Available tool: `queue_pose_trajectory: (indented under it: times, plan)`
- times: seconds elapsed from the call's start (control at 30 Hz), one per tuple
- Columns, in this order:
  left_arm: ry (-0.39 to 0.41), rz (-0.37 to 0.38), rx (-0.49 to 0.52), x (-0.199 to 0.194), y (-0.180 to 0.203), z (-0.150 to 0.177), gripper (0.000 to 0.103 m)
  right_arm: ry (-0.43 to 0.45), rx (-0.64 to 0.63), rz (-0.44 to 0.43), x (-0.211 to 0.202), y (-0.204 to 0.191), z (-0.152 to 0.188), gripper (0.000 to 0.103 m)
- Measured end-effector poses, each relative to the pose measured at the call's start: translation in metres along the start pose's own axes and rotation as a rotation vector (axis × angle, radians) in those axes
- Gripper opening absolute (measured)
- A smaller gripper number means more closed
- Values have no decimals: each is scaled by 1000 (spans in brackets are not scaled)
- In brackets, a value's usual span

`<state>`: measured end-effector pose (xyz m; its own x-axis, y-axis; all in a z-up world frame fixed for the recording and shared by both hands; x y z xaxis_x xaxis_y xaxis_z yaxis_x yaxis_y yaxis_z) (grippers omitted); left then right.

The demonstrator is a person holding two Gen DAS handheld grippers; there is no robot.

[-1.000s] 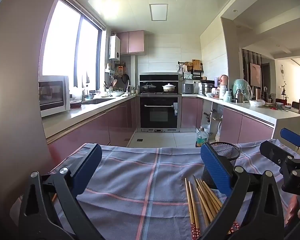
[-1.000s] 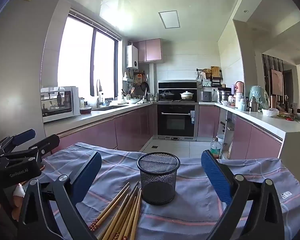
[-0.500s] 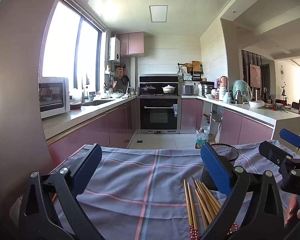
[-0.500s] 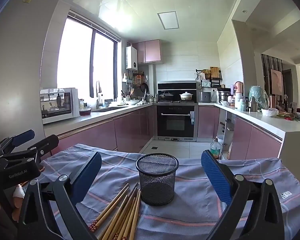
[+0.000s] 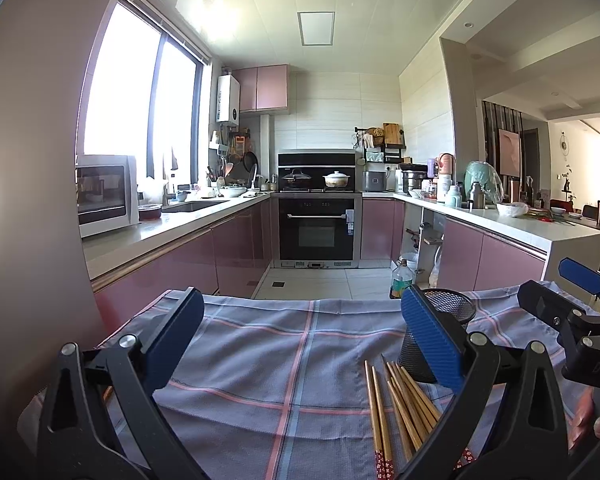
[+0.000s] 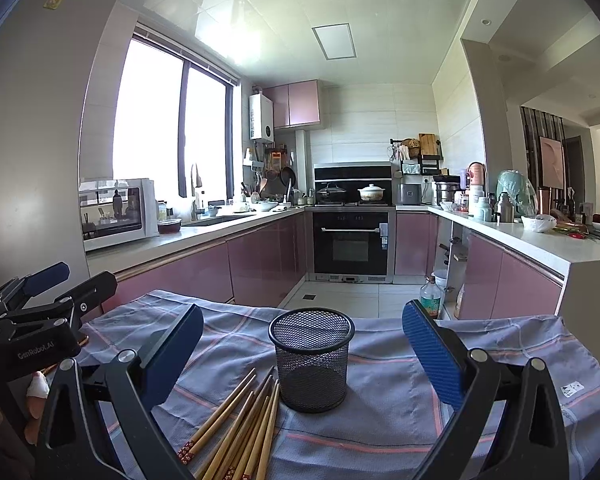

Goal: Organize utensils

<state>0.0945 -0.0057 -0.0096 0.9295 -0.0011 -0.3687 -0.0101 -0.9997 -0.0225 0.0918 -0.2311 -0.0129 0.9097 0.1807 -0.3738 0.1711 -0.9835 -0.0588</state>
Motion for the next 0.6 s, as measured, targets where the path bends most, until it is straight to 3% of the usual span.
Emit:
queue_pose_trajectory:
  times: [0.6]
  plan:
    - [-1, 2, 0, 1, 4, 0, 97, -3, 2, -5, 1, 3, 1, 96]
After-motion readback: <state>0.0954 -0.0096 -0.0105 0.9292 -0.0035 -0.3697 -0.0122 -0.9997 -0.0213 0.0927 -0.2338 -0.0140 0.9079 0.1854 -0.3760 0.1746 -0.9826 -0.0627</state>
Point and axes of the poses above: each gripper's, at about its wrist camera, not at the fingertips, and x roughly the way its jaws point, y to its right, z to its underside, the point moved 10 cm from there along x, roughly the way its jaws point, and after that the axes turned 12 degrees about -y, right-handed, at the moved point
